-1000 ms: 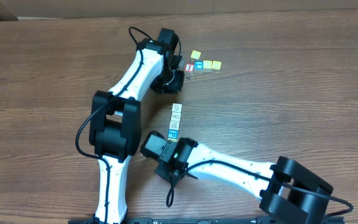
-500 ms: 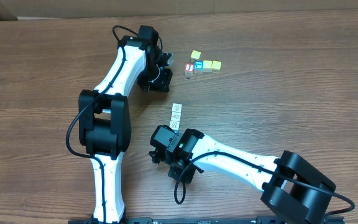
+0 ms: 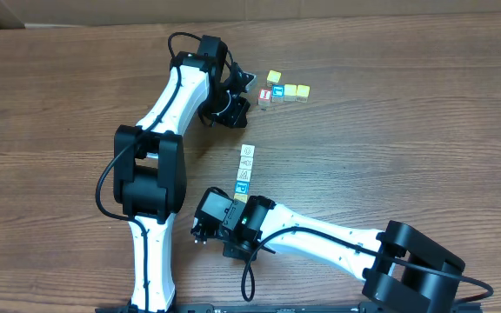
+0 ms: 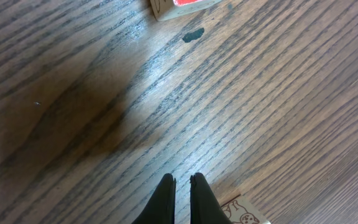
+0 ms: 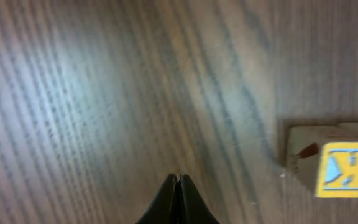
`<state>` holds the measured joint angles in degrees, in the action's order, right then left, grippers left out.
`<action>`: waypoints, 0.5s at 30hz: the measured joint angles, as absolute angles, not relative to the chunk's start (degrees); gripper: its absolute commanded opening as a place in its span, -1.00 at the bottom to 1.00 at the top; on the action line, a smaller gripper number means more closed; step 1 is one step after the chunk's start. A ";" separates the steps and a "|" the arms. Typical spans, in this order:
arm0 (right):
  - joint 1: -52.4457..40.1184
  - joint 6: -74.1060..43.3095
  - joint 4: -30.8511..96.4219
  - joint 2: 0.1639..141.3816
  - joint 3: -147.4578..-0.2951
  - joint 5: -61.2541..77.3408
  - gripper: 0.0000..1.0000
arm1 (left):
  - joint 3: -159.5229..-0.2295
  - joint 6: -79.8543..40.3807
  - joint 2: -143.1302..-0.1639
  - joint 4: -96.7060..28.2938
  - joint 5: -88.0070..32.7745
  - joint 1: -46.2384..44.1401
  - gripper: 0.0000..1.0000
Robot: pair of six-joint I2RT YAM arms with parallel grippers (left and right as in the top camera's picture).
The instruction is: Flip 5 blocks
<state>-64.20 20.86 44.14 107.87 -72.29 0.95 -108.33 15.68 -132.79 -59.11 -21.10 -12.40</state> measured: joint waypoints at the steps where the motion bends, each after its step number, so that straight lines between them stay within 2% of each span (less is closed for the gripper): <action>1: -64.16 21.02 43.35 108.29 -72.29 0.67 -0.92 | -108.33 15.73 -132.79 -59.11 -21.12 -12.40 -0.92; 15: -64.10 21.08 41.12 112.97 -72.29 -0.23 -0.92 | -104.47 16.73 -132.81 -57.25 -22.46 -12.40 -0.92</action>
